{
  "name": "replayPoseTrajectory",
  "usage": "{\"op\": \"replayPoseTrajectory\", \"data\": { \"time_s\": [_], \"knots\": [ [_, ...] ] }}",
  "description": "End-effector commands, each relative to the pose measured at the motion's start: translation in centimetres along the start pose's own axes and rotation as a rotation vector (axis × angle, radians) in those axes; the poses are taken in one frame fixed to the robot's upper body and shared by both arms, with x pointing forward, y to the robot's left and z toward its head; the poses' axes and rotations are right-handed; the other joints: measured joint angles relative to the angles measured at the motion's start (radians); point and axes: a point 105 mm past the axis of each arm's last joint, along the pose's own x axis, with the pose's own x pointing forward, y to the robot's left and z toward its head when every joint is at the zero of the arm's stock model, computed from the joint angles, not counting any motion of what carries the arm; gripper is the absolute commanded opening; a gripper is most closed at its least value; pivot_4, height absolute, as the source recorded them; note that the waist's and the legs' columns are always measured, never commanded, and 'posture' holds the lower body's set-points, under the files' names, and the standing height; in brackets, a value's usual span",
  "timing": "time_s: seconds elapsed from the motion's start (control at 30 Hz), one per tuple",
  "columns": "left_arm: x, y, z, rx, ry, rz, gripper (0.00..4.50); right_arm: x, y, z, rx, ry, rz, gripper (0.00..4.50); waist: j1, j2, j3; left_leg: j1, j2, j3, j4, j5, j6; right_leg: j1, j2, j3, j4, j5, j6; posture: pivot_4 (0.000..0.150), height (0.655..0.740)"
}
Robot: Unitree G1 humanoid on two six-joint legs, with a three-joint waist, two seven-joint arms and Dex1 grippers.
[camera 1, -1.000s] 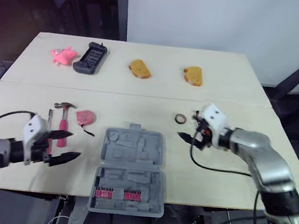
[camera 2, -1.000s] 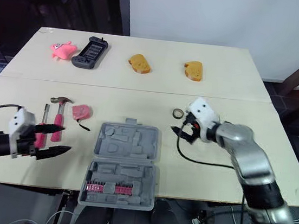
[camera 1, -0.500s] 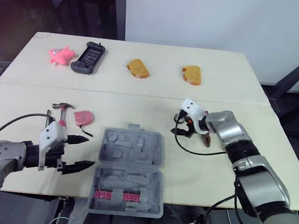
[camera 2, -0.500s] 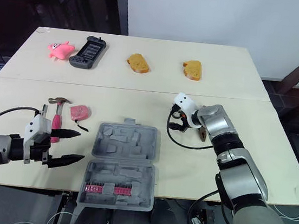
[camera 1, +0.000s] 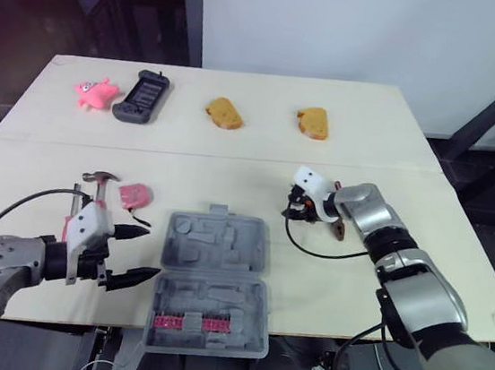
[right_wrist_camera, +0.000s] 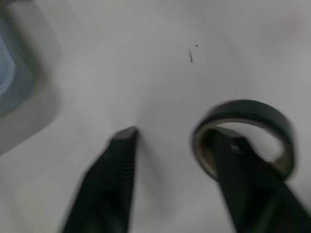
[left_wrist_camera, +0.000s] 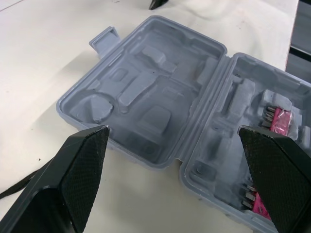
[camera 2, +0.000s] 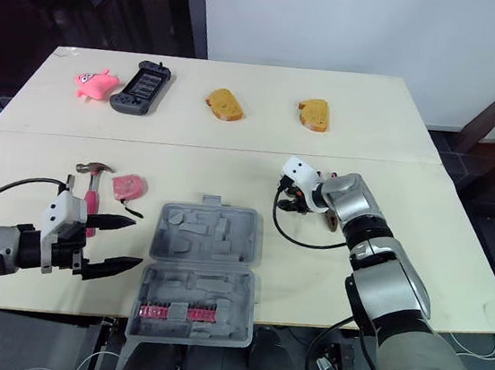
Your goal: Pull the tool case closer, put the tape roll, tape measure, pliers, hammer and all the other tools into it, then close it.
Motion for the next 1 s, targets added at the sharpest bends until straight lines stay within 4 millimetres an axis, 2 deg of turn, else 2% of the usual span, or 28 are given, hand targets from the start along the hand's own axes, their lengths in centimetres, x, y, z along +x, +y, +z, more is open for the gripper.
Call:
{"op": "replayPoseTrajectory", "data": {
  "time_s": [0.03,0.07,0.4,0.67,0.8,0.9,1.0],
  "knots": [
    [-0.1,0.1,0.8,0.023,-0.023,0.007,4.5,-0.3,-0.8,0.8,-0.034,-0.012,-0.047,0.31,0.001,0.0,0.0,0.0,0.0,0.0,0.0,0.0,0.0,0.0,0.0,0.0,0.0,0.0,0.0,0.15,0.74],
    [-0.1,0.1,0.8,0.021,-0.023,0.006,4.5,-0.3,-0.8,0.7,-0.037,-0.011,-0.052,0.06,0.001,0.0,0.0,0.0,0.0,0.0,0.0,0.0,0.0,0.0,0.0,0.0,0.0,0.0,0.0,0.15,0.74],
    [0.0,0.0,0.8,0.011,-0.02,-0.004,4.5,-0.4,-0.8,0.9,-0.078,-0.009,-0.051,0.06,0.0,0.0,0.0,0.0,0.0,0.0,0.0,0.0,0.0,0.0,0.0,0.0,0.0,0.0,0.0,0.15,0.74],
    [0.0,0.0,0.7,0.008,-0.014,-0.005,4.5,-1.5,0.4,1.2,-0.123,0.039,0.019,0.06,0.001,0.001,0.0,0.0,0.0,0.0,0.0,0.0,0.0,0.0,0.0,0.0,0.0,0.0,0.0,0.15,0.74],
    [-0.1,0.1,0.6,0.004,-0.016,0.005,4.5,-2.7,1.8,1.5,-0.161,0.052,0.068,0.06,0.003,0.001,0.001,0.0,0.0,0.0,0.0,0.0,0.0,0.0,0.0,0.0,0.0,0.0,0.0,0.15,0.74],
    [-0.2,0.3,0.4,-0.001,-0.007,0.014,4.5,-3.6,3.2,0.5,-0.209,0.113,0.107,0.06,0.004,0.001,0.001,-0.001,0.0,0.0,0.0,0.0,0.0,0.0,0.0,0.0,0.0,0.0,0.0,0.15,0.74],
    [-0.3,0.4,0.1,-0.006,0.001,0.018,4.5,-3.8,4.5,-1.4,-0.236,0.189,0.11,0.06,0.004,0.001,0.001,0.0,0.0,-0.001,0.0,0.0,0.0,0.0,0.0,0.0,0.0,0.0,0.0,0.15,0.74]
  ]
}}
